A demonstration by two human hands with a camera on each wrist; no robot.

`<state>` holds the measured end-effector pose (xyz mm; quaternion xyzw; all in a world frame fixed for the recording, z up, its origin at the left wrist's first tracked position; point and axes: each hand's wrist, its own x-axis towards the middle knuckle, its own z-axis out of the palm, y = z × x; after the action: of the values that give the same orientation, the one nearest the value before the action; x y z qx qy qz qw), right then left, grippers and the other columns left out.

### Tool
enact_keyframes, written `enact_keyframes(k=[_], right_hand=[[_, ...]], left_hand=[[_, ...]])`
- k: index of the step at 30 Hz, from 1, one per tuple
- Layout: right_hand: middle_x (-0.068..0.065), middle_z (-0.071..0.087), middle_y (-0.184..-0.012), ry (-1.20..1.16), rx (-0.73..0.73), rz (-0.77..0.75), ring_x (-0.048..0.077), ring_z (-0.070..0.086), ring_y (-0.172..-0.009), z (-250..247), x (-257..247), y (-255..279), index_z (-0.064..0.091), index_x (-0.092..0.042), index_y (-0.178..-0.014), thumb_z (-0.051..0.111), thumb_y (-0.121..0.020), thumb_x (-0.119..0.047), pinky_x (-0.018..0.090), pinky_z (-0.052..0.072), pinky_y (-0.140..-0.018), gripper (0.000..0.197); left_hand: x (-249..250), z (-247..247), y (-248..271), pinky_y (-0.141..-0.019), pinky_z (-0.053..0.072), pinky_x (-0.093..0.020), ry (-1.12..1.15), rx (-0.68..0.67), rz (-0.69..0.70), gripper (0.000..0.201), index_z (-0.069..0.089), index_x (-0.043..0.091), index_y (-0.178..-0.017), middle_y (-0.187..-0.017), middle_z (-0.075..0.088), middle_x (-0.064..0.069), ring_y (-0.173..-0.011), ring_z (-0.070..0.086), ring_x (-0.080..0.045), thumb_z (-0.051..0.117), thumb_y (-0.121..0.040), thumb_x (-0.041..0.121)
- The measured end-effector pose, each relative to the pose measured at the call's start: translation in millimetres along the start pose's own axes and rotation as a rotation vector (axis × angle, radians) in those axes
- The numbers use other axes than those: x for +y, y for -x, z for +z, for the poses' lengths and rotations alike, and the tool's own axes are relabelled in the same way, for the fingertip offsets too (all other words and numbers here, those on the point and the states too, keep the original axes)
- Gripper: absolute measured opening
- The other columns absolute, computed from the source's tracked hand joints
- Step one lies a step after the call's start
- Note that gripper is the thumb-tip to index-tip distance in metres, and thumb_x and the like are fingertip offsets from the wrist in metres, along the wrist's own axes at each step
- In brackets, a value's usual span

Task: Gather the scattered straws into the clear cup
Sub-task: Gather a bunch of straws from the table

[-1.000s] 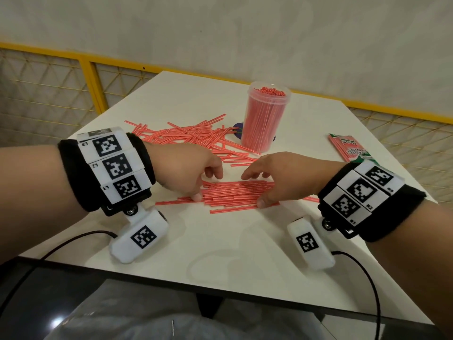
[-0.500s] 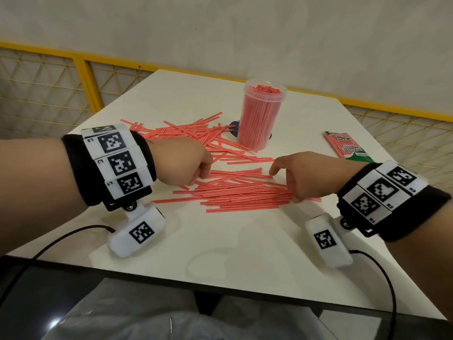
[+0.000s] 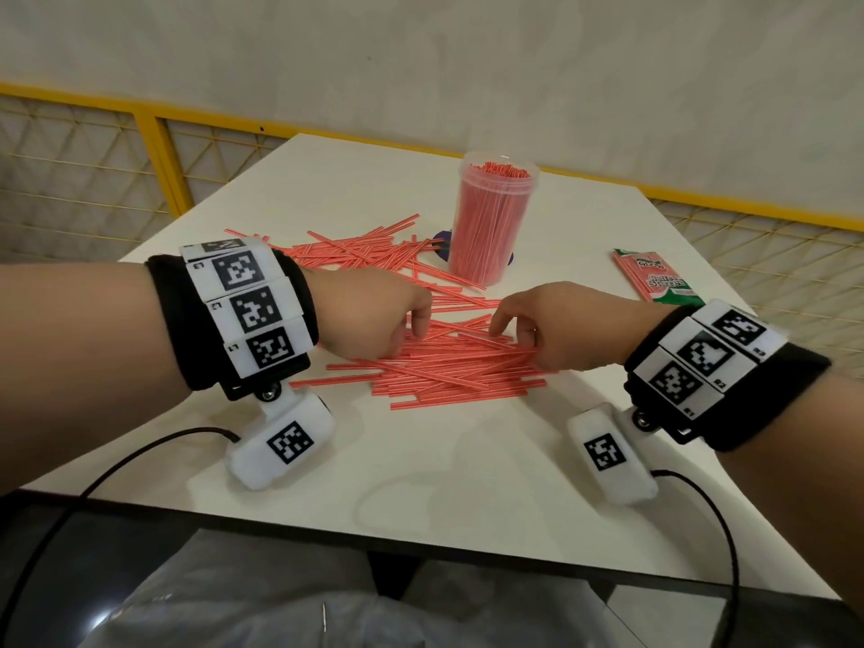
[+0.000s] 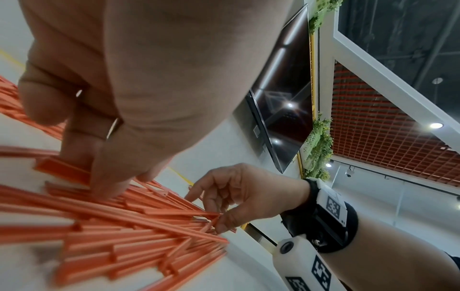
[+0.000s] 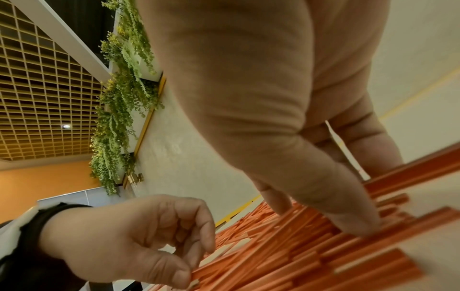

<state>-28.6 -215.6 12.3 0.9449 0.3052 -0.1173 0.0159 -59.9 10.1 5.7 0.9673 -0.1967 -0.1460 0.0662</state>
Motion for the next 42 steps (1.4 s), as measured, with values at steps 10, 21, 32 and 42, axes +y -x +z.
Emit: enact_keyframes(k=[10,21,32,42], right_hand=[[-0.012,0.064,-0.092,-0.079,-0.021,0.025,-0.002,0.055,-0.07,-12,15,0,0.062,-0.03,-0.114,0.071,-0.079,-0.014,0.013,0.042,-0.062,0.04],[-0.011,0.07,-0.084,-0.122,-0.038,-0.103,0.002,0.061,-0.079,0,-12,-12,0.067,-0.034,-0.109,0.071,-0.082,-0.019,0.011,0.042,-0.068,0.031],[-0.005,0.048,-0.14,-0.085,-0.156,-0.023,0.015,0.05,-0.122,-13,-23,-20,0.028,-0.024,-0.149,0.064,-0.058,-0.078,0.026,0.038,-0.098,0.111],[-0.005,0.054,-0.124,0.11,-0.227,-0.097,0.018,0.054,-0.112,-11,-51,-31,0.045,-0.022,-0.137,0.078,-0.058,-0.067,0.039,0.046,-0.099,0.096]], left_hand=[[-20,-11,30,-0.062,0.04,-0.022,-0.181,-0.141,-0.115,0.032,0.054,0.033,-0.093,-0.089,0.062,0.014,-0.08,0.056,-0.006,0.081,-0.074,0.032],[-14,-1,22,-0.066,0.049,-0.027,-0.09,-0.159,-0.125,0.026,0.056,0.027,-0.088,-0.081,0.068,0.009,-0.075,0.063,-0.011,0.075,-0.077,0.012],[-13,-4,19,-0.06,0.04,-0.024,-0.029,-0.004,-0.137,0.037,0.05,0.034,-0.096,-0.094,0.058,0.01,-0.078,0.054,-0.006,0.08,-0.075,0.036],[-8,4,19,-0.077,0.049,-0.029,-0.111,-0.084,-0.189,0.038,0.057,0.025,-0.105,-0.097,0.062,0.008,-0.09,0.059,-0.016,0.081,-0.075,0.032]])
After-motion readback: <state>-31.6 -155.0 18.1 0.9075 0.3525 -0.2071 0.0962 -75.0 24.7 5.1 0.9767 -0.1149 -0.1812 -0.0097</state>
